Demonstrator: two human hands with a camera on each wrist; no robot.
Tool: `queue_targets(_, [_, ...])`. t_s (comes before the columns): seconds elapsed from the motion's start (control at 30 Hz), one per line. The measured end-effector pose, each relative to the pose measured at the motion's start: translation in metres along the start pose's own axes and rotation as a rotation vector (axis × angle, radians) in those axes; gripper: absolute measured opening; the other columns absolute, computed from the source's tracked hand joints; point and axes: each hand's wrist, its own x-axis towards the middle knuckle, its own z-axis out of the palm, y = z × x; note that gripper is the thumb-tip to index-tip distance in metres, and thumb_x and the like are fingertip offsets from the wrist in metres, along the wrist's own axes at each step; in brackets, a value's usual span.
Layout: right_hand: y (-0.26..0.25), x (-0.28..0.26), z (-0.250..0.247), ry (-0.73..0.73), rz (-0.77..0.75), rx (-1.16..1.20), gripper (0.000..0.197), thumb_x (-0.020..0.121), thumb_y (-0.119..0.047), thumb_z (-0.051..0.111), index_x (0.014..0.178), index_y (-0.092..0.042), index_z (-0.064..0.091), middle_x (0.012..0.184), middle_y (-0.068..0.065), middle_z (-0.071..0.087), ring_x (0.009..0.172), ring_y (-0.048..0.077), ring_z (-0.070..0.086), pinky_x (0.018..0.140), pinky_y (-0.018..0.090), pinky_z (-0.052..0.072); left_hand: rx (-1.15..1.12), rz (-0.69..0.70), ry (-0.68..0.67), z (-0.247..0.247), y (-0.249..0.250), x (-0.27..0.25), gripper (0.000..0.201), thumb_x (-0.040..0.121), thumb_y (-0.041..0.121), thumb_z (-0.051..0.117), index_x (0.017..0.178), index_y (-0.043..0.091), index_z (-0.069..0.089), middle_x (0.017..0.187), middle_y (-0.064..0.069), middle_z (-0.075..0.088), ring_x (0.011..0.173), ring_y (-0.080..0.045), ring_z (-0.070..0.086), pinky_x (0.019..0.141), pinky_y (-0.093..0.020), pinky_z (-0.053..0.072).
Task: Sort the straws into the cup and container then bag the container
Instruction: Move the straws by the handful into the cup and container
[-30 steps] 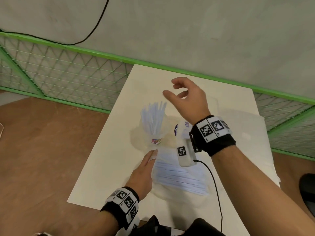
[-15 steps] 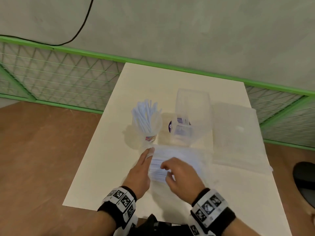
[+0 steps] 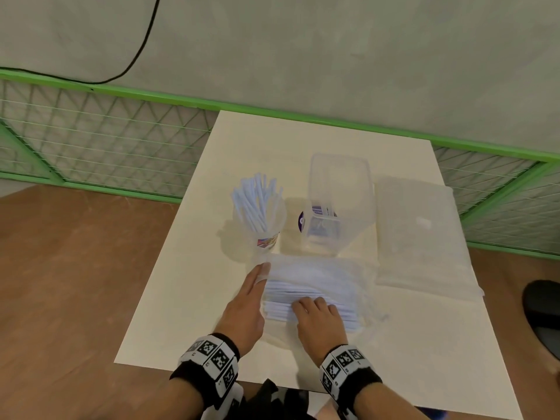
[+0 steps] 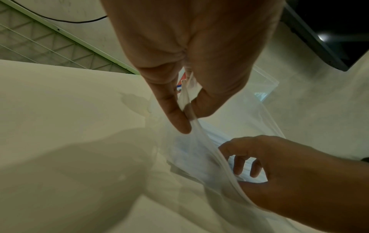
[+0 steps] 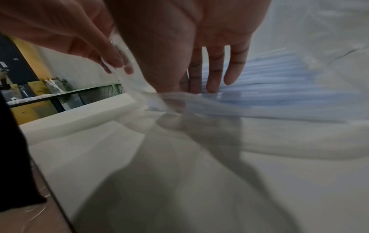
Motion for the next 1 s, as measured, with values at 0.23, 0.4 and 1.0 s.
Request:
queue_targets(0.23, [-0.001,0.007,0.004,-0.016,0.027,-0.031,0.040,0.036,-0.010,0.089,0.071,-0.019,0.071,0.072,-0.001,0.067,0.065,0.025,0.065,0.055,0.037,0.053,-0.006,0.000,-0.001,0.000,-0.001,0.000,0.097,0.079,-0.012,0.045,0.152,0.039,0.007,0.157,0.027,-0.002,0.122,-0.022,0.051,0.097,-0.022,0.044])
queue_targets(0.4, [-0.002,0.009,0.008,-0.027,0.039,-0.020,0.038,0.036,-0.012,0.088,0.069,-0.021,0.072,0.065,-0.003,0.067,0.060,0.023,0.065,0.054,0.036,0.054,-0.012,0.014,-0.006,0.001,-0.004,0.001,0.098,0.077,-0.013,0.044,0.152,0.039,0.006,0.157,0.026,-0.002,0.124,-0.020,0.050,0.100,-0.028,0.046])
queue_targets(1.0, [-0.006,0.007,0.006,-0.032,0.000,0.016,0.043,0.042,-0.014,0.084,0.082,-0.024,0.071,0.071,-0.007,0.070,0.063,0.020,0.066,0.056,0.036,0.052,-0.005,0.001,-0.007,0.001,-0.003,0.003,0.100,0.077,-0.014,0.045,0.152,0.040,0.006,0.157,0.027,-0.002,0.125,-0.019,0.049,0.099,-0.027,0.047])
